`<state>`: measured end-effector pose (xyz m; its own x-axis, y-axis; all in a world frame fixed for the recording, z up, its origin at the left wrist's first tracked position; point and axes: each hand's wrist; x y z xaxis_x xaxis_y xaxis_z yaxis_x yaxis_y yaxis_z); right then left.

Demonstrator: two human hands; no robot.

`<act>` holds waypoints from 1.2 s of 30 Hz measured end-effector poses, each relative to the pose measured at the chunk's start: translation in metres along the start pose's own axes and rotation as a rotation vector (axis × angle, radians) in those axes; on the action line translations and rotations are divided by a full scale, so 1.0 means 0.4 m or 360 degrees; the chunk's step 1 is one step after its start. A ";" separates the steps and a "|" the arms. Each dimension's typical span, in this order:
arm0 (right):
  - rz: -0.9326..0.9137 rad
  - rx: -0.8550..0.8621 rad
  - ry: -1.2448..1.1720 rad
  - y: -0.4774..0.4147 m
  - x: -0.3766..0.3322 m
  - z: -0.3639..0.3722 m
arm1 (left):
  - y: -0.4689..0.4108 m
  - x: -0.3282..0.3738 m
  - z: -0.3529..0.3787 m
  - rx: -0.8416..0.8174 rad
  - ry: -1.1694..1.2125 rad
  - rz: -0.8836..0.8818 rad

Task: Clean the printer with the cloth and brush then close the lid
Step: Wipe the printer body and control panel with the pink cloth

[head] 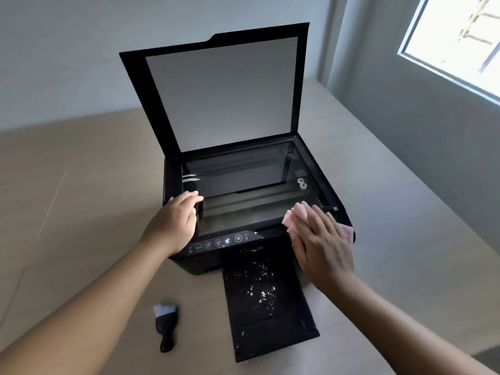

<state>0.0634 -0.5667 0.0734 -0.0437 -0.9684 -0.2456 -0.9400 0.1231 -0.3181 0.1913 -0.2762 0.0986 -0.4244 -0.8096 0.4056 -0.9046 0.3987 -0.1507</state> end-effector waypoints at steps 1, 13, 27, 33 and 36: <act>-0.0028 -0.0005 -0.0021 0.001 -0.022 0.006 | 0.003 -0.018 -0.007 -0.0048 -0.0110 0.0087; -0.0162 -0.0129 -0.0024 -0.037 -0.075 0.014 | 0.005 -0.066 0.020 0.0150 0.0062 0.0082; -0.0467 -0.0119 -0.0337 -0.017 -0.125 0.057 | 0.002 -0.061 0.020 0.0111 -0.0079 0.0109; -0.0458 0.0056 -0.0416 0.028 -0.166 0.093 | 0.005 -0.052 0.018 0.0089 -0.0107 0.0078; -0.0492 0.0147 -0.0650 0.059 -0.223 0.065 | 0.008 -0.057 0.016 0.0094 -0.0107 0.0079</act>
<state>0.0540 -0.4719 0.0641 0.3844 -0.8010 -0.4590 -0.8536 -0.1190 -0.5072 0.1979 -0.2592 0.0830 -0.4686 -0.8175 0.3349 -0.8824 0.4144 -0.2230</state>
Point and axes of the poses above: each hand's wrist, its own y-axis away from the middle knuckle, its own z-axis out of the palm, x = y × z, and after that the axes turned 3 degrees about z, right-handed
